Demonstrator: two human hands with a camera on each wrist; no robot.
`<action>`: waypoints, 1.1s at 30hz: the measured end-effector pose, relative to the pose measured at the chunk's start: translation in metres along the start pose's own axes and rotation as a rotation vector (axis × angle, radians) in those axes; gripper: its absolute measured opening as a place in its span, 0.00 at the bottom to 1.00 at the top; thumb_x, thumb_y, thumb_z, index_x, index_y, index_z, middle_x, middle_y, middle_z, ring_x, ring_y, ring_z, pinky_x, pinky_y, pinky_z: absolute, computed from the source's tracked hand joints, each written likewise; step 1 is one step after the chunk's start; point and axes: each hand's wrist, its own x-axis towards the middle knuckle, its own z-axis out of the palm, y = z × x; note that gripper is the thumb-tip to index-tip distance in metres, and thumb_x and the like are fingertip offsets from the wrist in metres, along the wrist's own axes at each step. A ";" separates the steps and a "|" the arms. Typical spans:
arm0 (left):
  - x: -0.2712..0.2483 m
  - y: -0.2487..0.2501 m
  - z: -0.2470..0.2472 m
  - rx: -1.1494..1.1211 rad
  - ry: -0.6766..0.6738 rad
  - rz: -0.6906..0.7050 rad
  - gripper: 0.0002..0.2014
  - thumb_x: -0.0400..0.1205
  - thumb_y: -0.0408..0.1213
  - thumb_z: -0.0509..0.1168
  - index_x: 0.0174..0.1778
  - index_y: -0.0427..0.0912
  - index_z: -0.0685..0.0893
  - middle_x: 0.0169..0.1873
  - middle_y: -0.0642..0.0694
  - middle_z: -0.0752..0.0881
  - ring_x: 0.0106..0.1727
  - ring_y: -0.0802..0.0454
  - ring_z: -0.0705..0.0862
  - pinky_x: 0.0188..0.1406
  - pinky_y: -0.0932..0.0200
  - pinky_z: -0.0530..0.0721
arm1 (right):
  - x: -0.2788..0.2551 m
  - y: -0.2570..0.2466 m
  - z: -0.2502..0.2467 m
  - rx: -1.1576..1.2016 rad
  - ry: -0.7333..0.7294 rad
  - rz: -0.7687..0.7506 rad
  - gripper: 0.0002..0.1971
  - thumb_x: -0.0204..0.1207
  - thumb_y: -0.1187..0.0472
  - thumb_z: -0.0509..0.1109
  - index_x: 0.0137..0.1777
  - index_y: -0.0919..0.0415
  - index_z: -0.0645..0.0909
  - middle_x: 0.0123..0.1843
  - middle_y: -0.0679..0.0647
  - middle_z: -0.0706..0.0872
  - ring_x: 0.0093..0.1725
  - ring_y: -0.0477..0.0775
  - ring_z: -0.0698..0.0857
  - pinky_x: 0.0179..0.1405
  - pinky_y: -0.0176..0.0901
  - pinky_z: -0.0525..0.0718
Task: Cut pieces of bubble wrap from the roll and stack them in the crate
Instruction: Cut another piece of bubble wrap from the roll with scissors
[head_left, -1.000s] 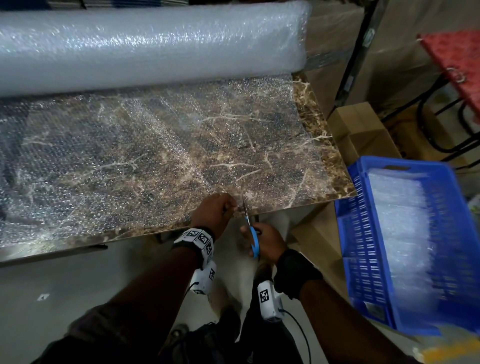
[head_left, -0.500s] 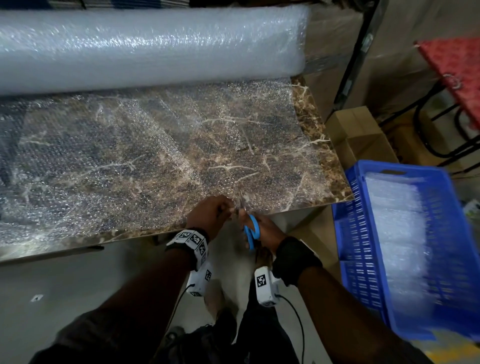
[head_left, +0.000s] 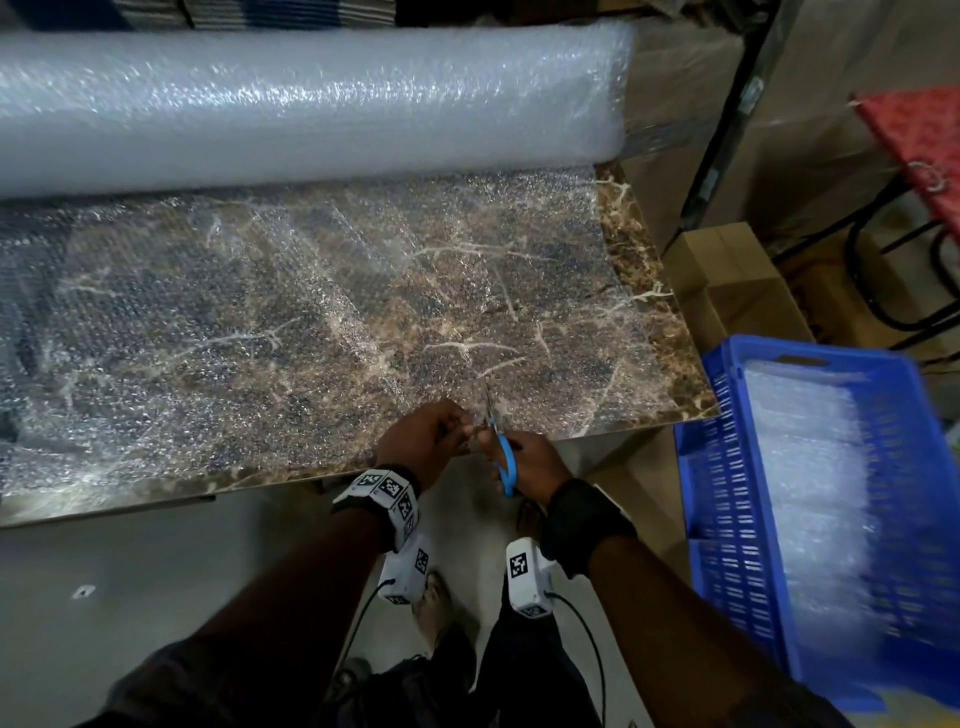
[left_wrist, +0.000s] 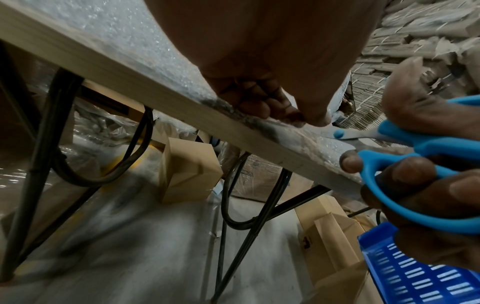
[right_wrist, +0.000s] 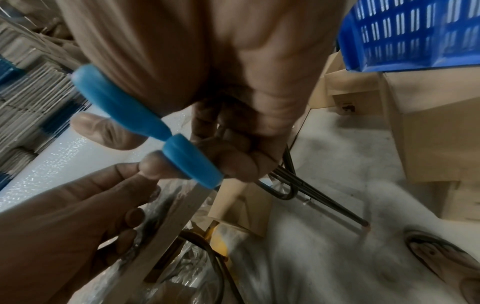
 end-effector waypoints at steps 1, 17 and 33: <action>0.000 0.001 -0.001 0.001 -0.006 0.000 0.05 0.81 0.55 0.65 0.48 0.61 0.81 0.43 0.60 0.86 0.43 0.56 0.85 0.46 0.53 0.85 | -0.001 0.001 0.000 -0.006 -0.004 -0.008 0.16 0.76 0.45 0.73 0.36 0.56 0.83 0.33 0.59 0.82 0.26 0.51 0.83 0.27 0.40 0.83; -0.004 0.003 -0.008 0.009 -0.034 -0.002 0.05 0.82 0.56 0.65 0.45 0.62 0.80 0.39 0.58 0.85 0.40 0.55 0.83 0.39 0.58 0.80 | 0.001 0.004 -0.005 0.014 -0.088 0.050 0.20 0.75 0.50 0.76 0.48 0.72 0.83 0.35 0.62 0.82 0.30 0.54 0.87 0.39 0.53 0.88; -0.003 0.003 -0.010 0.012 -0.063 -0.010 0.06 0.81 0.55 0.66 0.43 0.59 0.80 0.39 0.60 0.84 0.41 0.58 0.83 0.43 0.57 0.81 | 0.002 -0.001 -0.004 0.234 -0.139 0.118 0.34 0.61 0.31 0.74 0.46 0.65 0.77 0.29 0.56 0.78 0.27 0.55 0.80 0.26 0.43 0.80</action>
